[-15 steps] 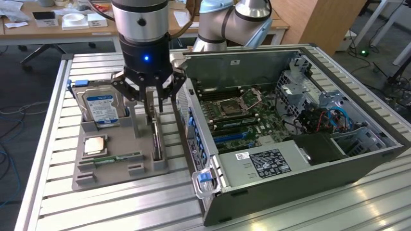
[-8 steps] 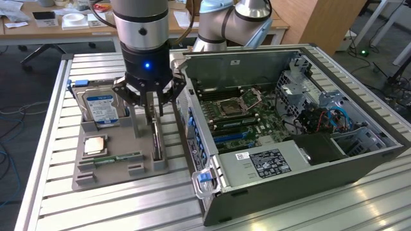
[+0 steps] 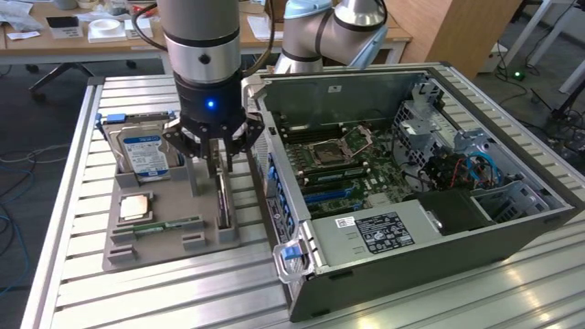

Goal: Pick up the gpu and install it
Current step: 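Pick up the gpu and move the gpu toward the slot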

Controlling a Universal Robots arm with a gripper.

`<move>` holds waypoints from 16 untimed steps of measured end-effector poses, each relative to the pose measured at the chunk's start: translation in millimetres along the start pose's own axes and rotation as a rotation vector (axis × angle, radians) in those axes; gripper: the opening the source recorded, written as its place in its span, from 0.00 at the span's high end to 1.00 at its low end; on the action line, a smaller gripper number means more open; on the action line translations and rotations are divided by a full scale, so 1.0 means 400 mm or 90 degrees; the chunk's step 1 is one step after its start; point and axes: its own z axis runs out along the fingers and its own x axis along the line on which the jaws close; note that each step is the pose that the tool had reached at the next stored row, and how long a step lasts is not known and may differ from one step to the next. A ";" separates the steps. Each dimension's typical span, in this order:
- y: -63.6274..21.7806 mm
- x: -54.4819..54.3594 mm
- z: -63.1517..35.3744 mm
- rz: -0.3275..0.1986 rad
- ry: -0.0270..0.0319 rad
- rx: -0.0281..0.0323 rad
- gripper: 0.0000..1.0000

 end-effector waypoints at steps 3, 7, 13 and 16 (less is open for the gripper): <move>-0.001 0.000 0.014 0.000 0.0000 0.0000 0.64; -0.001 0.001 0.020 0.000 0.0001 0.0002 0.64; -0.001 0.001 0.020 0.000 0.0000 0.0008 0.63; -0.001 0.000 0.020 0.000 0.0000 0.0008 0.57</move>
